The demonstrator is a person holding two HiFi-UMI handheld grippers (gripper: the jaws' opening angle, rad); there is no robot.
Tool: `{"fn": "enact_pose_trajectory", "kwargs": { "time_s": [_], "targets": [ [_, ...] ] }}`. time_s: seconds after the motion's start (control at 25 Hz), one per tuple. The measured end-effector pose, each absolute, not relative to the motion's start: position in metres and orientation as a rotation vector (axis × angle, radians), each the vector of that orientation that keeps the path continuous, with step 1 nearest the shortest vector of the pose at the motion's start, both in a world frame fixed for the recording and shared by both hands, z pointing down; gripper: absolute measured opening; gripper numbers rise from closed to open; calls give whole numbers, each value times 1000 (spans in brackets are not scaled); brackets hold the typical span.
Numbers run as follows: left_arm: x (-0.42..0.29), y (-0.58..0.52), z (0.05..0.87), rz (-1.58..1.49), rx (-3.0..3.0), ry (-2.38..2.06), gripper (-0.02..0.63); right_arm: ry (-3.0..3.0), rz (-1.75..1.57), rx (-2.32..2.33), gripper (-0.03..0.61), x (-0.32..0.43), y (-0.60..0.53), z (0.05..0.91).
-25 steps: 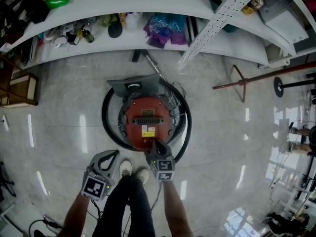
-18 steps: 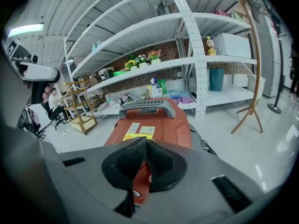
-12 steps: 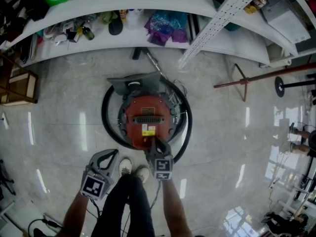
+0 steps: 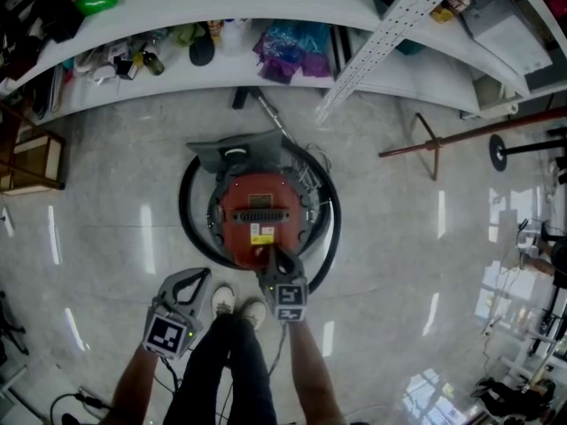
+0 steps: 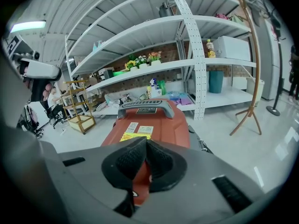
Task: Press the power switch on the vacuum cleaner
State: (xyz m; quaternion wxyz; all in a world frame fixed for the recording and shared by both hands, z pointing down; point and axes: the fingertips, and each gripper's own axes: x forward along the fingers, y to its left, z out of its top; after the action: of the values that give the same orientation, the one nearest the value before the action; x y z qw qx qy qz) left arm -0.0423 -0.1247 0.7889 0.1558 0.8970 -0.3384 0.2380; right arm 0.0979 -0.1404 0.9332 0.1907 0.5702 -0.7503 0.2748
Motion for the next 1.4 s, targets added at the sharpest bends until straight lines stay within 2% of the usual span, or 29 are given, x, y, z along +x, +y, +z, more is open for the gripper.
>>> {"fn": "enact_pose_trajectory", "kwargs": {
  "time_s": [0.6,1.4],
  "targets": [
    [-41,-123,786,685,2563,-970,6,-2117,802,1638,11,102,-133,922],
    [-32,-118,741,632,2593,-983,6,-2190,786,1685,11,96,-114,853]
  ]
}}
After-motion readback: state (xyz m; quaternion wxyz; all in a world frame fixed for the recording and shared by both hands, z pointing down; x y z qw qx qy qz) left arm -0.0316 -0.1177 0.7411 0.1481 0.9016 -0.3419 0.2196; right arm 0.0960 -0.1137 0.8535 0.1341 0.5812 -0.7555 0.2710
